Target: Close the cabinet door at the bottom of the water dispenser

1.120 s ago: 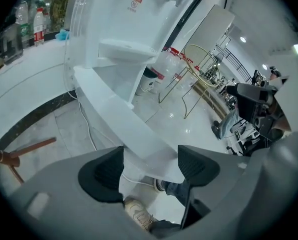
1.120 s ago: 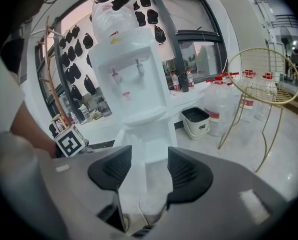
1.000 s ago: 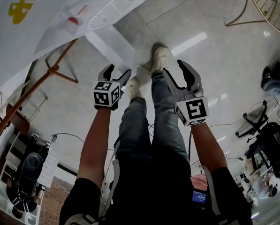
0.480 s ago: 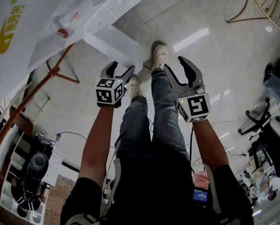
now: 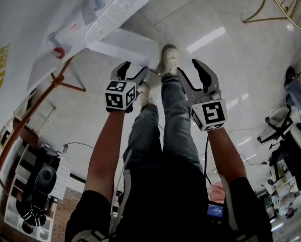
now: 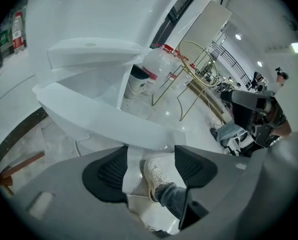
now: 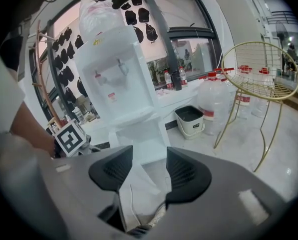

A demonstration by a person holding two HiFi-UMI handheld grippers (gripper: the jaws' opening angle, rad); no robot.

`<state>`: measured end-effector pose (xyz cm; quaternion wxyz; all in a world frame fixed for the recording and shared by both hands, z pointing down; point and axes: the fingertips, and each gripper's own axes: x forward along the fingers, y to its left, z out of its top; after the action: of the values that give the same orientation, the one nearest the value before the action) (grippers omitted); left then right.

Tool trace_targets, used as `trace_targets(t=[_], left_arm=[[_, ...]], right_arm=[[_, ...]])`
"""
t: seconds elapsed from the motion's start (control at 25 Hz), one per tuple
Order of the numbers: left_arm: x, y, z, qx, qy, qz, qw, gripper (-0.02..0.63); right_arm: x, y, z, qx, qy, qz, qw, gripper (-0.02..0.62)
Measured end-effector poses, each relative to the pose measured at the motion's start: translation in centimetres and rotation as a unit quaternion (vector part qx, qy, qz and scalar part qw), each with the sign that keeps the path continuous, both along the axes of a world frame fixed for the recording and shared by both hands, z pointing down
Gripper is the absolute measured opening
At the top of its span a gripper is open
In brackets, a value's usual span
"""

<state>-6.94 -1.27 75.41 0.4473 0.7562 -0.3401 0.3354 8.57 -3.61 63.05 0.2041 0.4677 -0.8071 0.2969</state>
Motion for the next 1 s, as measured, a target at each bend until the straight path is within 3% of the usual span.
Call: trace_targets(t=[1.0], left_arm=[[3.4, -6.3, 0.3, 0.020, 0.001, 0.015, 0.9997, 0.290]], right_arm=[[2.5, -4.4, 1.4, -0.007, -0.006, 0.011, 1.000, 0.200]])
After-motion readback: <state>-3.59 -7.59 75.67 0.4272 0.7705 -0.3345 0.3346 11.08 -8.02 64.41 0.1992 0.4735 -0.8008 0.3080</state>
